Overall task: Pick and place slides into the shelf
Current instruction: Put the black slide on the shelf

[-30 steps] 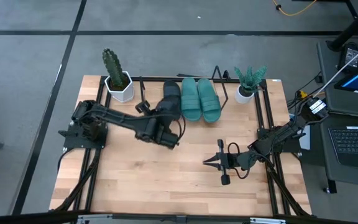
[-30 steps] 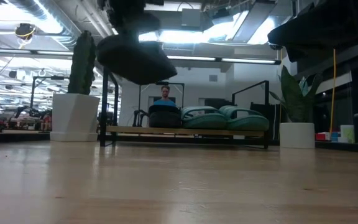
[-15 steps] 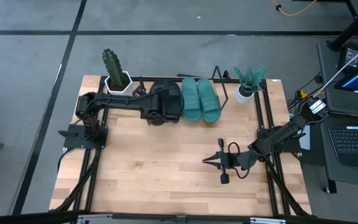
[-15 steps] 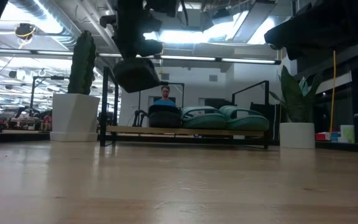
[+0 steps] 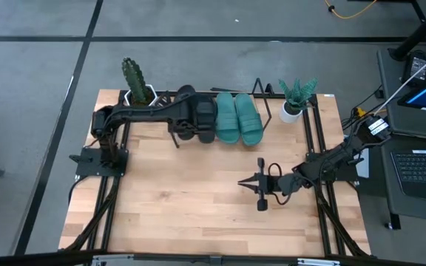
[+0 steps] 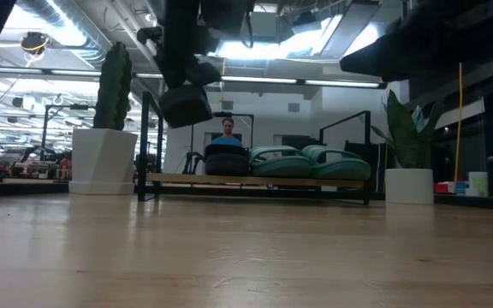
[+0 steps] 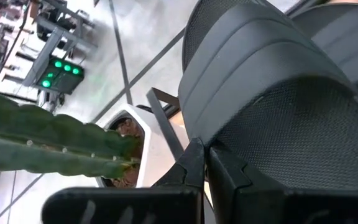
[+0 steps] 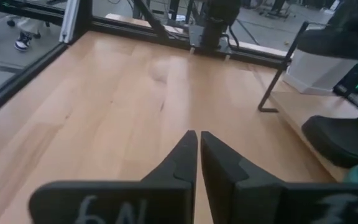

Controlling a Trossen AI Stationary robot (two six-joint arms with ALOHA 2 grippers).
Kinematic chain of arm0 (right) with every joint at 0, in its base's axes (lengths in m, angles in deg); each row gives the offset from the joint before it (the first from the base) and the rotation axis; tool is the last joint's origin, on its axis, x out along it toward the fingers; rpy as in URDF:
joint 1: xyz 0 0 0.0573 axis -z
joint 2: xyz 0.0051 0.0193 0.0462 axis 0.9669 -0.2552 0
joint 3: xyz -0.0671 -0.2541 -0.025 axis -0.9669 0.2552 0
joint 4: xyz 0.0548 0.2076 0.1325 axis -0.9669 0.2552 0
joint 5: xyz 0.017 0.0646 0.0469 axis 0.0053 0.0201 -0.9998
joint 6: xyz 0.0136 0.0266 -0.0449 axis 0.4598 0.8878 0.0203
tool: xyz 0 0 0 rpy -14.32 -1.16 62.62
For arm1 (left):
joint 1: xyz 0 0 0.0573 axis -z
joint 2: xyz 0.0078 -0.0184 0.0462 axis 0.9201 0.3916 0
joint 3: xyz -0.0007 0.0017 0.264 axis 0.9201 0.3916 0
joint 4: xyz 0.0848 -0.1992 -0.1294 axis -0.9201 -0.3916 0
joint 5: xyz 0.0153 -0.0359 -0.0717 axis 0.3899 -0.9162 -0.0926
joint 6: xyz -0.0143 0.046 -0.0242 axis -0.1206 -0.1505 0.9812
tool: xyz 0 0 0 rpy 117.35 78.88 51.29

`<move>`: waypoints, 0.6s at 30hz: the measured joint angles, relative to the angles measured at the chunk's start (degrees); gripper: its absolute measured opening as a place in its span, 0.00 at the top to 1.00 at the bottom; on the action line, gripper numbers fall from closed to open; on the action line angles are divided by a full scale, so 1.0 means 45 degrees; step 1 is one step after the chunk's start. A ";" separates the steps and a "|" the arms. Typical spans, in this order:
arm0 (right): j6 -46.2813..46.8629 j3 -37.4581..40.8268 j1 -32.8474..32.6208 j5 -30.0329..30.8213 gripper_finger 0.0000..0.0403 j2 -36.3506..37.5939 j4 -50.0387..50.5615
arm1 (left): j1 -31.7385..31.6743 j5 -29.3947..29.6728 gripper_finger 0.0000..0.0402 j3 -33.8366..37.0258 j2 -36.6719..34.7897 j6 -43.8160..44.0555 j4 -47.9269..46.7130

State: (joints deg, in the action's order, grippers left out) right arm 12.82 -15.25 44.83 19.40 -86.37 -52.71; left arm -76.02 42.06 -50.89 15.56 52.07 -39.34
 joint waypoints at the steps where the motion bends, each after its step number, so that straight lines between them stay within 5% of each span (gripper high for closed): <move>1: -0.0057 0.0000 0.0049 0.0000 0.94 0.0000 -0.0076 | -0.0122 -0.0009 1.00 0.0000 0.0024 0.0026 0.0016; 18: -0.1680 -0.0126 0.0396 -0.0028 0.94 0.0000 -0.0821 | -0.1093 -0.0400 1.00 0.0015 0.2446 -0.0674 0.0015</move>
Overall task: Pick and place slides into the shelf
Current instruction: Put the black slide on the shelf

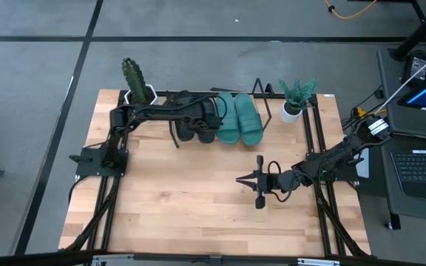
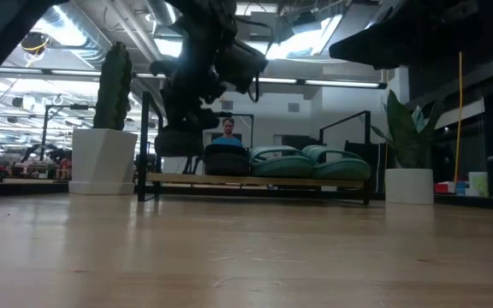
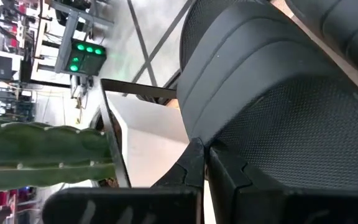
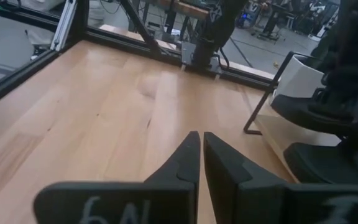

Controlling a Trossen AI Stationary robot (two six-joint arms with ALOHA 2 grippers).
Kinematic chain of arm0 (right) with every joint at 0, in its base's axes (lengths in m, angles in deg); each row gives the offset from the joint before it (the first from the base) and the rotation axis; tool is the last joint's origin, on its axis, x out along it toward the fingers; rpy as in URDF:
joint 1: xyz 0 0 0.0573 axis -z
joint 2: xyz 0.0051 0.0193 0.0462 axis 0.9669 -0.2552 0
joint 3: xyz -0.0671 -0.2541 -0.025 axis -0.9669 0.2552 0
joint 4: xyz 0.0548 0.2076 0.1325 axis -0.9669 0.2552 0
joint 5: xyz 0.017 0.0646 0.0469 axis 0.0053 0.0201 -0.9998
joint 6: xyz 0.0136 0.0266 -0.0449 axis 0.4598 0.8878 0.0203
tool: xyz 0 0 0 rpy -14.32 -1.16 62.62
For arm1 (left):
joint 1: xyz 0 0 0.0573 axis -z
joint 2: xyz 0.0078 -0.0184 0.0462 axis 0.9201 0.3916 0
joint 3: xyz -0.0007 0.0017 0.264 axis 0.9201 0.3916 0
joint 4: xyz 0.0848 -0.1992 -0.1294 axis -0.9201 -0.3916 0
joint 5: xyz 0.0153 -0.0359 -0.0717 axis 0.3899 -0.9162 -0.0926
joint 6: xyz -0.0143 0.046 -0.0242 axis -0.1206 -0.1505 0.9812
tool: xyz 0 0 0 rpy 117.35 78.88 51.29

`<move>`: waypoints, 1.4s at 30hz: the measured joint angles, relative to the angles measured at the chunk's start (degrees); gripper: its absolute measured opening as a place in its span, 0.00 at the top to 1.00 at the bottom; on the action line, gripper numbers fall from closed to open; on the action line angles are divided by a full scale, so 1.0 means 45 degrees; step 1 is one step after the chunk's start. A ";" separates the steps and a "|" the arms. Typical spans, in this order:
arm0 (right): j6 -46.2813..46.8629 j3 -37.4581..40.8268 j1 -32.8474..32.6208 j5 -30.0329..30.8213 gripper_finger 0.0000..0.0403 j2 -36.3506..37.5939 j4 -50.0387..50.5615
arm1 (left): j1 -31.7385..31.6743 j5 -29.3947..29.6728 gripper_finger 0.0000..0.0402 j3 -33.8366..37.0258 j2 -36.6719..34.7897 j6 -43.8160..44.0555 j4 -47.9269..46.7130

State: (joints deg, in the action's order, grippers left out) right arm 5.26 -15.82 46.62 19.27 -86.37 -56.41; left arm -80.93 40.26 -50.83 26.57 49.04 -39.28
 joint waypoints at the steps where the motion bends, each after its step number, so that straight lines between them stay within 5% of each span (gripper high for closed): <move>1: 0.0000 0.0000 0.0000 0.0004 0.94 0.0000 0.0002 | -0.0014 -0.0009 1.00 0.0000 0.0056 -0.0003 -0.0003; 28: -0.0049 -0.0010 0.0000 0.0005 0.94 0.0000 0.0019 | 0.0027 -0.0326 1.00 0.0505 0.0377 0.0001 0.0658; 42: -0.0044 -0.0010 0.0000 0.0009 0.94 0.0000 0.0029 | 0.0027 -0.0325 0.76 0.0500 0.0358 -0.0004 0.1214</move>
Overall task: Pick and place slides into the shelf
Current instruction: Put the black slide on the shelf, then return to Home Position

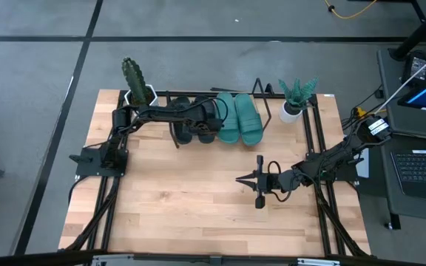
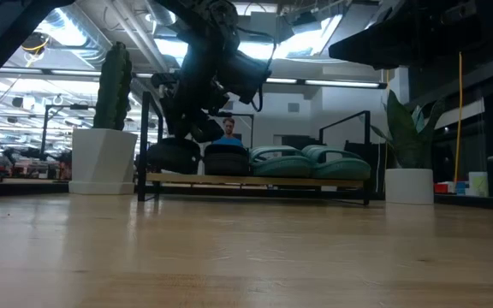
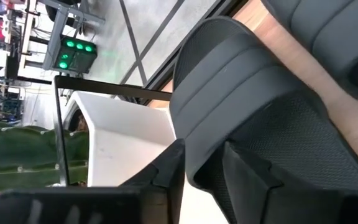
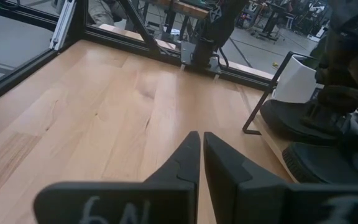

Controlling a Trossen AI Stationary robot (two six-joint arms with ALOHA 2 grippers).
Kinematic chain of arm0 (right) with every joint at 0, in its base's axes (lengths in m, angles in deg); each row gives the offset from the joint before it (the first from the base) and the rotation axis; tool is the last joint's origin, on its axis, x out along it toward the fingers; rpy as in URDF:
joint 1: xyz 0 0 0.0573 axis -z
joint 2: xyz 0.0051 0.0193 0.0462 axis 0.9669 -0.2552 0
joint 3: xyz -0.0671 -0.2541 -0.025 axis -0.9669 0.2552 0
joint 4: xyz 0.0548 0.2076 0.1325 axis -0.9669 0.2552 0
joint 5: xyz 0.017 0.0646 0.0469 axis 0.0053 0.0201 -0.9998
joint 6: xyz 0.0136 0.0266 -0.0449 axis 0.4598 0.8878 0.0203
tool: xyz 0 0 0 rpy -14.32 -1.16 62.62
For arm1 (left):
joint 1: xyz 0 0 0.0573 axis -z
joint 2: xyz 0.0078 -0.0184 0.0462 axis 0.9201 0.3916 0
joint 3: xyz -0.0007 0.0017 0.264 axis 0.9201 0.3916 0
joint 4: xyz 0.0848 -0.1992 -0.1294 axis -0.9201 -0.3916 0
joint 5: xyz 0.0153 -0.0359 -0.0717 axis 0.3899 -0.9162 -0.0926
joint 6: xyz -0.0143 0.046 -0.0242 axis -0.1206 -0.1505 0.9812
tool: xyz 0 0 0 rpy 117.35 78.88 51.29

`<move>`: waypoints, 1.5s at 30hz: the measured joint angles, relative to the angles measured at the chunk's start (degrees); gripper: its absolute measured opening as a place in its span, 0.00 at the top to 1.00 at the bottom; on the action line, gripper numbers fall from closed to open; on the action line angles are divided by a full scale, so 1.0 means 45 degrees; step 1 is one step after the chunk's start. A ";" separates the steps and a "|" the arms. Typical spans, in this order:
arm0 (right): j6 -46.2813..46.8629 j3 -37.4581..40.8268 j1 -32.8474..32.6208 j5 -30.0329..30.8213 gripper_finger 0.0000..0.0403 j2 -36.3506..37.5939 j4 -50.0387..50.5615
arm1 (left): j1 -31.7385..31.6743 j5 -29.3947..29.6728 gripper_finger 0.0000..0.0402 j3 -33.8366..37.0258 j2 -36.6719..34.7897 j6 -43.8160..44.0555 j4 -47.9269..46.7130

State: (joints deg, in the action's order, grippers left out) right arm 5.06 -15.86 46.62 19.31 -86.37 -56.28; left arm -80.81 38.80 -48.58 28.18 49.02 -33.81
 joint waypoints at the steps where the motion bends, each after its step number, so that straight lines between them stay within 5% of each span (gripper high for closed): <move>1: -0.0005 0.0000 0.0000 0.0000 0.94 0.0000 0.0000 | 0.0011 -0.0002 0.75 0.0000 0.0000 -0.0005 0.0053; 26: -0.0005 0.0000 0.0000 -0.0004 0.94 0.0000 0.0000 | 0.0830 -0.0832 0.70 -0.0160 -0.0500 -0.1009 0.0588; 33: 0.0000 0.0000 0.0000 -0.0005 0.94 0.0000 0.0048 | 0.1648 -0.1373 0.70 -0.1938 -0.0549 -0.2309 0.0540; 42: 0.0448 -0.0005 -0.0010 -0.0005 0.98 0.1163 0.0809 | 0.4019 0.0931 0.97 -0.5117 -0.0549 -0.5230 0.0651; 45: 0.0770 -0.0005 -0.0019 0.0004 0.99 0.2131 0.1855 | 0.4702 0.1098 0.98 -0.5948 -0.0549 -0.5681 0.0587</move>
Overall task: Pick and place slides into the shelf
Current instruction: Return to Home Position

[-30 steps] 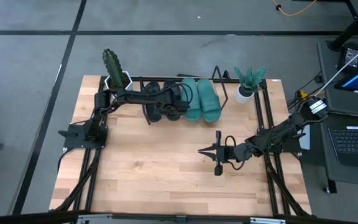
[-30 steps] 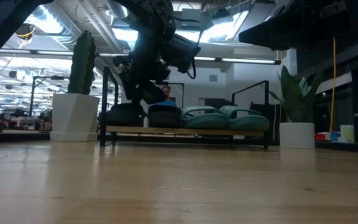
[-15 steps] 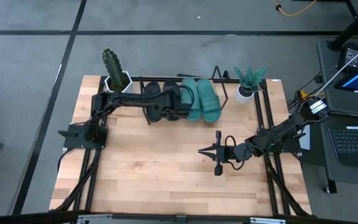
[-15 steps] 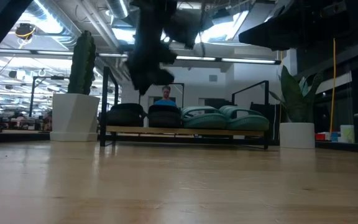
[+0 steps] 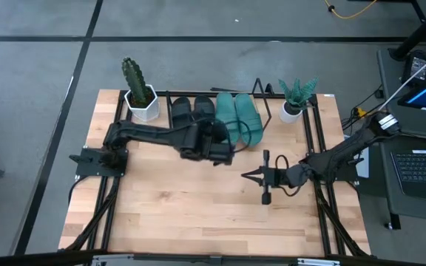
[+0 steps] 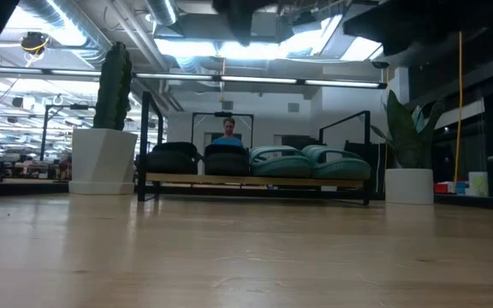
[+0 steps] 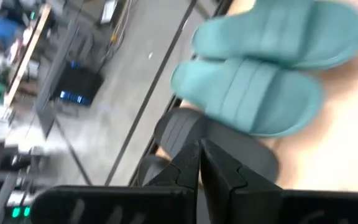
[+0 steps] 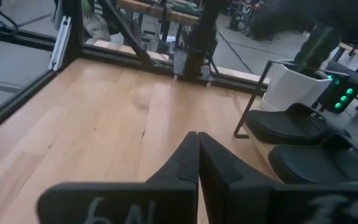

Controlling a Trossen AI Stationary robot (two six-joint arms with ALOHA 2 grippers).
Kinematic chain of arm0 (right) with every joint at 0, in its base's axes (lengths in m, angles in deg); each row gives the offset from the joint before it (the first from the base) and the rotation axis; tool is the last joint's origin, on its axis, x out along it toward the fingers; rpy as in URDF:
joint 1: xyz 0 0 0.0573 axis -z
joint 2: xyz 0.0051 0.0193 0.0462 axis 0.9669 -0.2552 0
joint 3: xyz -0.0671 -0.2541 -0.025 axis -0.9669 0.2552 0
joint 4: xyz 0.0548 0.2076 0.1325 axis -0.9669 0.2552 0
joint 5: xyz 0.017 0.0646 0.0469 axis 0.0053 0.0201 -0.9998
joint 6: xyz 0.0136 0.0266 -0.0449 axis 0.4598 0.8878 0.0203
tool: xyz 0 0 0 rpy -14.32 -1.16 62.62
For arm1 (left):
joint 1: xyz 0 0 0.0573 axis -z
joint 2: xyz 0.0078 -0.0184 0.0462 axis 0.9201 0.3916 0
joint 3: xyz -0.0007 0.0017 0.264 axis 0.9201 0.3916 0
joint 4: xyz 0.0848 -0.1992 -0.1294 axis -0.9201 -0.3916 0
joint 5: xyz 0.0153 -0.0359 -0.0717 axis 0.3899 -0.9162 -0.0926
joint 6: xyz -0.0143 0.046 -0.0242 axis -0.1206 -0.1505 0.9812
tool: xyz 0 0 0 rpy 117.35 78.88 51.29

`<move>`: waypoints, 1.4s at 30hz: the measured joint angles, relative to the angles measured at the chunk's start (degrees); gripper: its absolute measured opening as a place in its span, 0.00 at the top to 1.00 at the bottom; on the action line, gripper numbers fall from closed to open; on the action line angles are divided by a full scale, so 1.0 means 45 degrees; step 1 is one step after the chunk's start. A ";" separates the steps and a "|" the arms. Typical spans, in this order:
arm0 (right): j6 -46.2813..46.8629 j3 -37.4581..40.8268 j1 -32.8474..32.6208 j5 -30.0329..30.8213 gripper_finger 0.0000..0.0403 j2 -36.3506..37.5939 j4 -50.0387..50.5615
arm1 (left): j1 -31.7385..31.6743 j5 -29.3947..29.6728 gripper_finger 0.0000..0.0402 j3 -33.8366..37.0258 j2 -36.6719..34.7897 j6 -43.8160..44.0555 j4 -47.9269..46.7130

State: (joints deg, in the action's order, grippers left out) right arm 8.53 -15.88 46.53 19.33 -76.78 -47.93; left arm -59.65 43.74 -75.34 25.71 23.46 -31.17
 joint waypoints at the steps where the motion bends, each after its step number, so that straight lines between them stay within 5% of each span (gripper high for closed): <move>1: 0.0047 0.0000 0.0000 -0.0004 0.98 0.0344 0.0413 | 0.0220 -0.0004 0.98 -0.0254 0.0000 -0.0211 -0.0011; 10: 0.0064 0.0000 -0.0015 0.0001 0.99 0.4331 0.3372 | 0.1618 -0.0248 1.00 -0.0751 -0.0726 -0.0924 -0.0263; 17: 0.0796 0.0000 -0.0135 0.0013 0.99 0.6846 0.6489 | 0.2294 -0.0335 1.00 0.1255 -0.2860 -0.0255 -0.0164; 21: 0.1148 0.0000 -0.0389 0.0006 0.99 0.7423 0.7392 | 0.2615 -0.0397 1.00 0.4550 -0.4976 0.0107 0.2067; 32: 0.0881 0.0000 -0.0597 -0.1568 0.99 0.7597 0.7524 | 0.2413 -0.3662 1.00 1.6956 -1.1908 -0.3029 1.5823; 37: -0.0010 0.0000 -0.0583 -0.1590 0.99 0.8142 0.7524 | 0.2134 -0.5144 1.00 2.0005 -1.4641 -0.3660 1.8719; 42: -0.0612 0.0000 -0.0583 -0.1701 0.99 0.9343 0.7894 | 0.2122 -0.5216 1.00 2.1932 -1.6893 -0.4183 1.9629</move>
State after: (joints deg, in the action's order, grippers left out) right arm 5.78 -15.88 43.91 11.67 -34.73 -12.40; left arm -50.10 20.27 23.35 -50.31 4.64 57.16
